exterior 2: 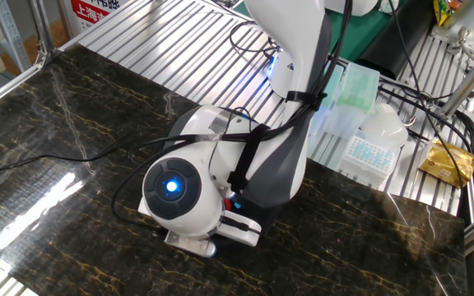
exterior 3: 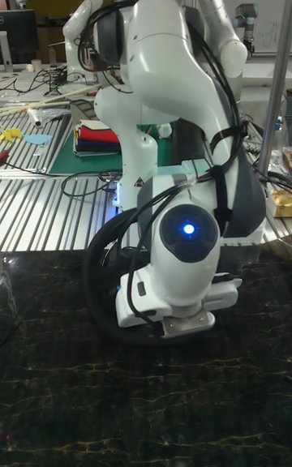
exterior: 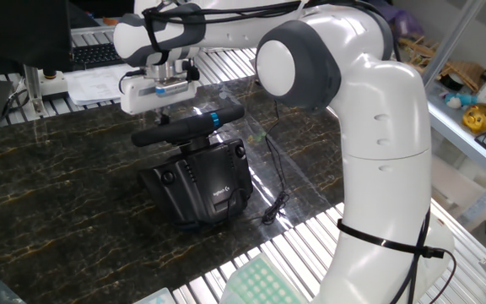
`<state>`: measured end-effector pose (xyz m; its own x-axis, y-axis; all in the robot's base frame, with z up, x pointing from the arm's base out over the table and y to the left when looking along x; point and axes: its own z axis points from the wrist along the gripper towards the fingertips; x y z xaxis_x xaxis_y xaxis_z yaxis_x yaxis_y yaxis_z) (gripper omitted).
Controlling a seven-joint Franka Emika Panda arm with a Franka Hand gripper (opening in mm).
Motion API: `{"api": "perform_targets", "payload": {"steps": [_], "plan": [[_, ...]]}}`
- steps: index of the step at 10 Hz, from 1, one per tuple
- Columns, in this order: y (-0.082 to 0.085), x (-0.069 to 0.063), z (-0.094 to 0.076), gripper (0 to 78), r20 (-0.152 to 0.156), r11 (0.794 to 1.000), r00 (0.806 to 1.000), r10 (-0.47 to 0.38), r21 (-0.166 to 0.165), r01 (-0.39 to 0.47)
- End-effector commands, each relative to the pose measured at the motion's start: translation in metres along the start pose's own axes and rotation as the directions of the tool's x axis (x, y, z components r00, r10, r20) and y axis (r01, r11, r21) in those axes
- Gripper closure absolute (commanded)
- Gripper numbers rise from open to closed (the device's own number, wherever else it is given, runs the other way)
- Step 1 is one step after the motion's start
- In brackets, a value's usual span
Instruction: Rotate the steering wheel 90 degrees clockwise
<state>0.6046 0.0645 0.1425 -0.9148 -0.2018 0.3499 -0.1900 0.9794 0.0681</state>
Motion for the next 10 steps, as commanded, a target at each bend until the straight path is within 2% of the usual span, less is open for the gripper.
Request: {"api": "perform_targets", "payload": {"steps": [1,3,7,10], "plan": [[-0.006,0.001,-0.010,77.6,-0.017,1.000,1.000,-0.003,0.019,0.003],[-0.014,-0.001,-0.007,77.6,-0.015,1.000,1.000,-0.018,0.018,0.018],[-0.019,0.002,-0.013,77.6,-0.023,0.999,1.000,-0.016,0.033,0.017],[-0.029,0.005,-0.015,77.6,-0.023,0.999,1.000,-0.021,0.034,0.022]]}}
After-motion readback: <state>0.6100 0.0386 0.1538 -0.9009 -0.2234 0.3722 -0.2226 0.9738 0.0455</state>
